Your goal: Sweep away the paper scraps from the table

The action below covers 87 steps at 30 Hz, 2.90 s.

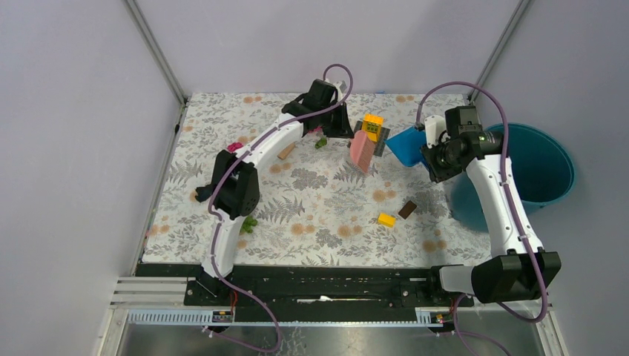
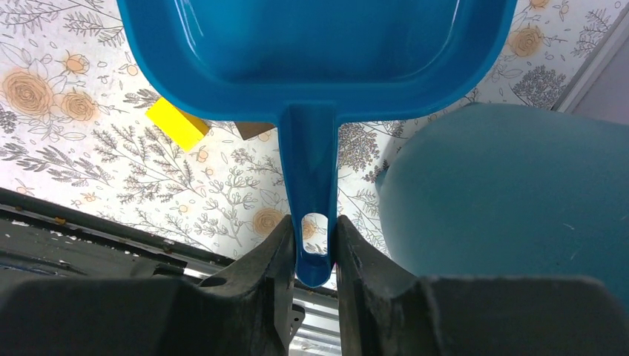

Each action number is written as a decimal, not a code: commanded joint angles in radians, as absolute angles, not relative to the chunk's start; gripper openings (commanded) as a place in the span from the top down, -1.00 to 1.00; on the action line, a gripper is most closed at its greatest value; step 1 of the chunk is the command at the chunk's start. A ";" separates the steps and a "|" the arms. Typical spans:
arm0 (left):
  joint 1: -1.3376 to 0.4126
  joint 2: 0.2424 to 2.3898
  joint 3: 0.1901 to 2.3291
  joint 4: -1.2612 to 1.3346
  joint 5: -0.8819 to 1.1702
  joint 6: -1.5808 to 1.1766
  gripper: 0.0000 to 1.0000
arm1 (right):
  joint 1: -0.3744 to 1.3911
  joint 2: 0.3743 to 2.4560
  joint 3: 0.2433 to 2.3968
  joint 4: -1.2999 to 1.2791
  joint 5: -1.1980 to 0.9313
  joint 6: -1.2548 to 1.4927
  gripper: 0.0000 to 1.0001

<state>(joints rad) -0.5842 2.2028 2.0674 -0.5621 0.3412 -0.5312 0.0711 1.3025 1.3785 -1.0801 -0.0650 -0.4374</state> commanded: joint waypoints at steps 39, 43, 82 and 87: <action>-0.449 1.967 2.007 -0.575 0.011 -0.152 1.00 | 0.070 1.327 1.484 -1.097 -0.165 -0.496 1.00; -0.449 2.139 2.269 -0.570 0.014 0.066 1.00 | 0.084 1.367 1.450 -1.193 -0.176 -0.602 1.00; -0.572 1.633 1.531 -0.711 0.510 0.581 1.00 | 0.319 1.534 1.316 -1.163 -0.123 -0.751 1.00; -0.572 1.563 1.567 -0.698 0.332 0.438 1.00 | 0.352 1.571 1.318 -1.144 -0.062 -0.810 1.00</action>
